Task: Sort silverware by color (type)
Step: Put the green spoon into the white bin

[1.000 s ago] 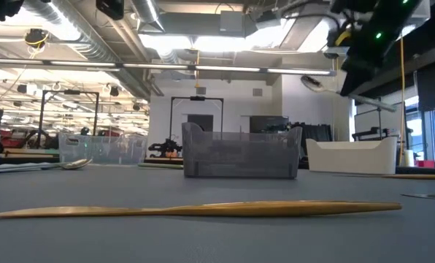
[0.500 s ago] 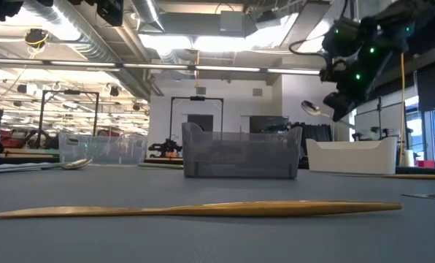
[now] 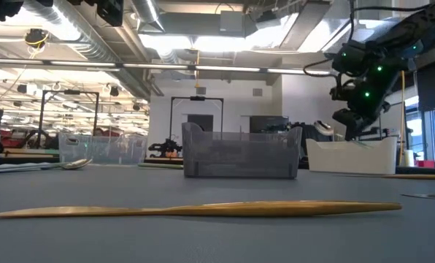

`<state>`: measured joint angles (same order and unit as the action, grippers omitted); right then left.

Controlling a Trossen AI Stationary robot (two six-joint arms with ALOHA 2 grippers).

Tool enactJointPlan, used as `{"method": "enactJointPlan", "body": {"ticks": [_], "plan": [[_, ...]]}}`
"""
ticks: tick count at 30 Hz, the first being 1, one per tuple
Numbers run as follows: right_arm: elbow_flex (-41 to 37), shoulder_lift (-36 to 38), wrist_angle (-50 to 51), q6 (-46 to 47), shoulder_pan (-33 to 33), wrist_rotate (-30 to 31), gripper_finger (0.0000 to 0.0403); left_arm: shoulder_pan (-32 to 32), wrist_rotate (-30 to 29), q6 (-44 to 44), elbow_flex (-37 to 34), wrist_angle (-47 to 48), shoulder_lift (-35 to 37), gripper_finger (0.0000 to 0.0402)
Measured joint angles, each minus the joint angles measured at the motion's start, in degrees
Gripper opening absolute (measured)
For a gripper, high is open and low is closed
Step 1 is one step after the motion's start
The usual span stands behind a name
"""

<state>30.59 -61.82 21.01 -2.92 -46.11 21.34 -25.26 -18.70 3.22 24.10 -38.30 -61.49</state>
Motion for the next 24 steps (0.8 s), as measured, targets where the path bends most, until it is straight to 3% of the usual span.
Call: {"method": "enactJointPlan", "body": {"ticks": [14, 24], "plan": [[-1.9, 0.0, -1.54, 3.93, -0.06, -0.46, 0.0014, 0.0, 0.0, 0.0, 0.0, 0.04, 0.0, 0.0008], [0.84, 1.01, -0.1, 2.73, -0.04, -1.05, 0.0141, 0.0, -0.07, -0.02, 0.0, 0.06, 0.0, 0.0008]]}}
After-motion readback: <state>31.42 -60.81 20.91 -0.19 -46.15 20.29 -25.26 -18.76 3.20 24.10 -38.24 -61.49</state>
